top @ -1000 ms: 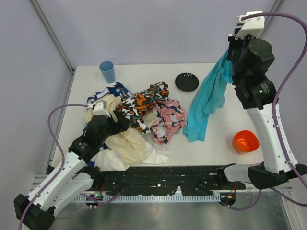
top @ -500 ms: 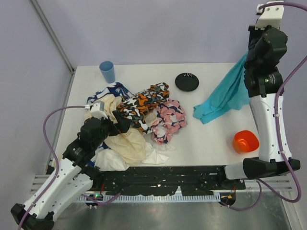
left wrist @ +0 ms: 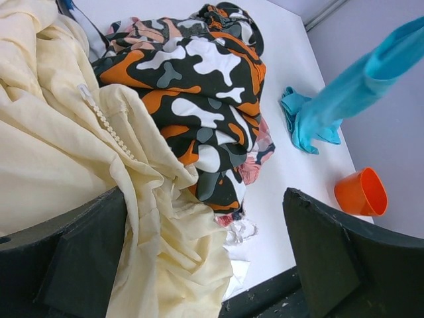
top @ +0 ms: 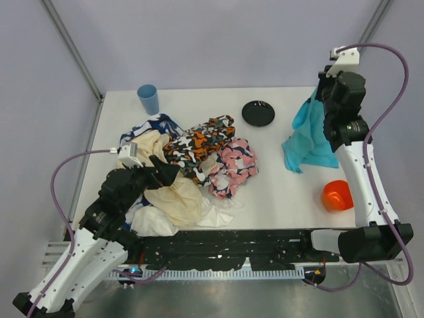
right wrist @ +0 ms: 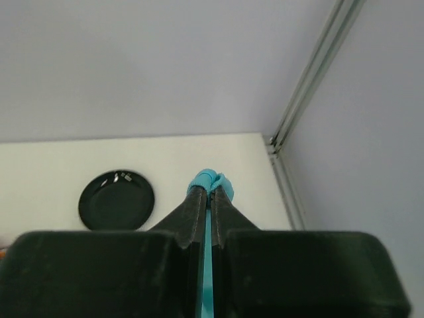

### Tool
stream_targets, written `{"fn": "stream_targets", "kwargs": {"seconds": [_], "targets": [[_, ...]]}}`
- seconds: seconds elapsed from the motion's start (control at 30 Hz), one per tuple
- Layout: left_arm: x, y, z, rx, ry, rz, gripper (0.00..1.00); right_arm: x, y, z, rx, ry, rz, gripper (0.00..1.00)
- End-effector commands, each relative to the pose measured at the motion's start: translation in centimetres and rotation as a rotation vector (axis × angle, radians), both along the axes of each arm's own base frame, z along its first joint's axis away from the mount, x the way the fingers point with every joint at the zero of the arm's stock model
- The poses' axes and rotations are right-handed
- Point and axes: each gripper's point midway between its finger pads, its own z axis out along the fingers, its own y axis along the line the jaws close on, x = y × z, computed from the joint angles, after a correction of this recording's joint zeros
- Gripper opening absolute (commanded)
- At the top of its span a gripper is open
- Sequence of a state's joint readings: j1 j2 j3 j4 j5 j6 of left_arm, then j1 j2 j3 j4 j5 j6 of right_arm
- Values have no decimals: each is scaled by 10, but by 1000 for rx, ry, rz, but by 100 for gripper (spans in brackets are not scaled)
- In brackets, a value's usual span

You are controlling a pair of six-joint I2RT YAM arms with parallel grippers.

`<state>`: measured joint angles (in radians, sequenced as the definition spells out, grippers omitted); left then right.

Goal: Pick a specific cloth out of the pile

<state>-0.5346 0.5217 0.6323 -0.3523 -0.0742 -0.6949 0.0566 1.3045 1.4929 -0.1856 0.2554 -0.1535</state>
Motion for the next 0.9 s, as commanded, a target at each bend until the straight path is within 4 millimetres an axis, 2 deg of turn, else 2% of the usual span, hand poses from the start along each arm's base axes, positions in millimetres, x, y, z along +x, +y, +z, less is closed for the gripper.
{"fn": "stream_targets", "kwargs": {"seconds": [0.0, 0.03, 0.07, 0.17, 0.2, 0.23, 0.27, 0.3, 0.33, 0.37, 0.4, 0.43, 0.5, 0.53, 0.67, 0.73, 0.77, 0.8, 0.83, 0.87], "targets": [[-1, 1, 12, 2, -28, -3, 100, -31, 24, 19, 176, -157, 129, 5], [-1, 1, 12, 0, -27, -4, 100, -37, 19, 17, 187, -164, 98, 5], [-2, 1, 11, -2, -27, -6, 100, -36, 14, 3, 197, -151, 71, 5], [-3, 1, 8, -2, -25, -9, 100, -35, -5, -22, 225, -127, -5, 5], [-4, 1, 6, 0, -23, -9, 100, -34, -18, -37, 266, -106, -47, 5], [-4, 2, 5, -1, -23, -4, 100, -33, -20, -46, 288, -90, -51, 5], [-3, 3, 3, 0, -20, 4, 100, -33, -26, -65, 342, -65, -72, 7], [-3, 4, 1, 1, -17, 11, 100, -32, -24, -74, 365, -51, -53, 11], [-3, 5, 0, 2, -17, 14, 100, -30, -25, -92, 412, -49, -54, 15], [-3, 6, 0, 3, -17, 17, 100, -27, -20, -98, 430, -53, -28, 15], [-3, 6, -1, 5, -14, 18, 100, -26, -18, -125, 460, -8, -27, 15], [-3, 7, -1, 4, -15, 21, 100, -25, -16, -140, 480, 17, -25, 15], [-3, 6, -1, 4, -17, 18, 100, -26, -15, -190, 543, 106, -55, 16], [-3, 6, -3, 11, -14, 18, 100, -22, -13, -208, 580, 137, -61, 17], [-3, 8, -9, 31, 11, 25, 100, -14, 18, -277, 702, 328, 49, 21], [-3, 9, -10, 39, 20, 26, 100, -12, 29, -294, 738, 393, 89, 25], [-4, 9, -10, 42, 21, 27, 100, -9, 32, -295, 752, 400, 101, 29], [-4, 10, -10, 45, 21, 31, 100, -9, 37, -295, 764, 410, 130, 42], [-4, 11, -12, 47, 23, 35, 100, -7, 39, -287, 763, 389, 149, 47], [-4, 12, -11, 46, 19, 37, 100, -7, 40, -279, 757, 376, 164, 56]]}}
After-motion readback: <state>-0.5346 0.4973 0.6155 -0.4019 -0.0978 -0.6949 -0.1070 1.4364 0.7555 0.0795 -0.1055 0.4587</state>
